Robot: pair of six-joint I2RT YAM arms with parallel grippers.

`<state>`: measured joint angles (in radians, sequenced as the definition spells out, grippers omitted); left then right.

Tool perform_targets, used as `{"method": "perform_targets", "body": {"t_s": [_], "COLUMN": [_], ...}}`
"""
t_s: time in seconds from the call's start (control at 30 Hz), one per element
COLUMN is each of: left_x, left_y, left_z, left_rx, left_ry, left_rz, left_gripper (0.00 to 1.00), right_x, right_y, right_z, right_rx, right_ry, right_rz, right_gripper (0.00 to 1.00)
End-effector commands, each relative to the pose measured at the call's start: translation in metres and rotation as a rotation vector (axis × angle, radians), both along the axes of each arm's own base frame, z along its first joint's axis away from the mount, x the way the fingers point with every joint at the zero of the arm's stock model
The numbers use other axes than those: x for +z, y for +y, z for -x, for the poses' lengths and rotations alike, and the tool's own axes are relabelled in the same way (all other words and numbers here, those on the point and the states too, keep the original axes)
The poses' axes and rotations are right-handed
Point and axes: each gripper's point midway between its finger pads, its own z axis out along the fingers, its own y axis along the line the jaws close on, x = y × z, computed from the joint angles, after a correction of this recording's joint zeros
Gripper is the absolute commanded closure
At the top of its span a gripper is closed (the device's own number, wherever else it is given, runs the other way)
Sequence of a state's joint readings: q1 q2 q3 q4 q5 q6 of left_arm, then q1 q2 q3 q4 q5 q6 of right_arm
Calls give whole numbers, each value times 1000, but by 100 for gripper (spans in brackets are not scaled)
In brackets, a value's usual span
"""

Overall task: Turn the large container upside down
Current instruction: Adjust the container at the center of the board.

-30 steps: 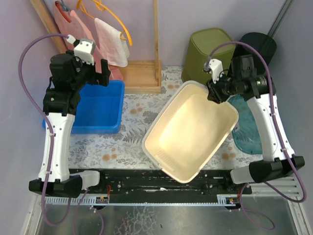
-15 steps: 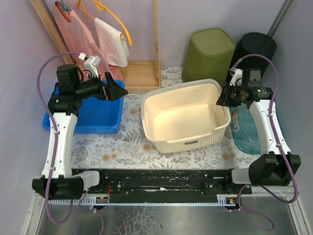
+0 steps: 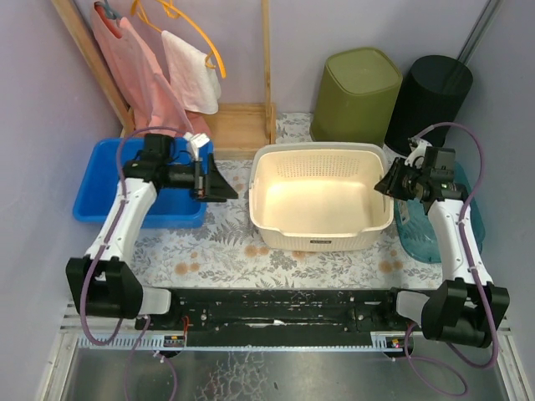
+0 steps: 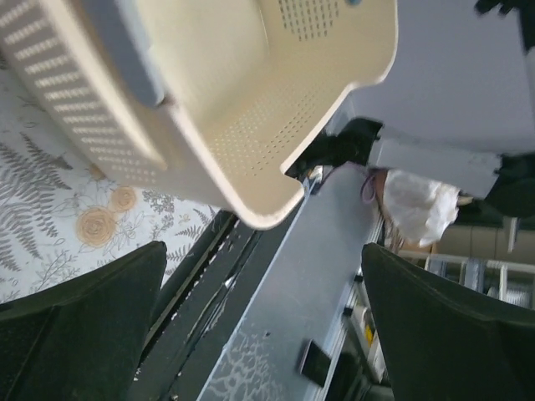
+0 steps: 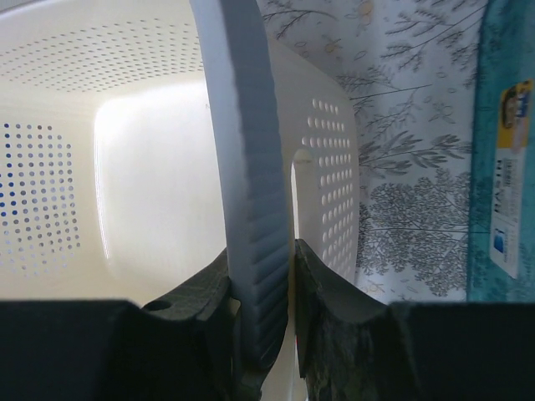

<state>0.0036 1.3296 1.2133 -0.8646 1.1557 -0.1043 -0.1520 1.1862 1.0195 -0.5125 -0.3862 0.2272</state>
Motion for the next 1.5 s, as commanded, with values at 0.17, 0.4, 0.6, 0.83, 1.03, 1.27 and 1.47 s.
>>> {"method": "perform_targets", "body": {"t_s": [0.17, 0.4, 0.6, 0.83, 1.03, 1.27, 1.47], "left_x": [-57, -92, -84, -67, -67, -65, -39], "left_y": [-43, -39, -45, -53, -65, -70, -68], "left_z": [-51, -72, -87, -104, -109, -110, -119], "left_rx": [-58, -25, -13, 4, -36, -71, -60], "left_ry": [24, 21, -8, -46, -7, -11, -163], "left_rz": [-136, -200, -164, -104, -25, -3, -35], "left_gripper": [3, 5, 12, 30, 69, 100, 100], "right_x": [49, 41, 39, 32, 27, 40, 72], "right_y": [24, 26, 30, 35, 38, 67, 99], "right_z": [-30, -29, -28, -24, -20, -5, 23], "right_rx": [76, 72, 94, 117, 122, 342, 672], "right_ry": [-252, -245, -242, -239, -232, -255, -333], "right_rz": [-120, -143, -158, -183, -196, -297, -452], "right_gripper": [100, 100, 100, 100, 100, 100, 100]}}
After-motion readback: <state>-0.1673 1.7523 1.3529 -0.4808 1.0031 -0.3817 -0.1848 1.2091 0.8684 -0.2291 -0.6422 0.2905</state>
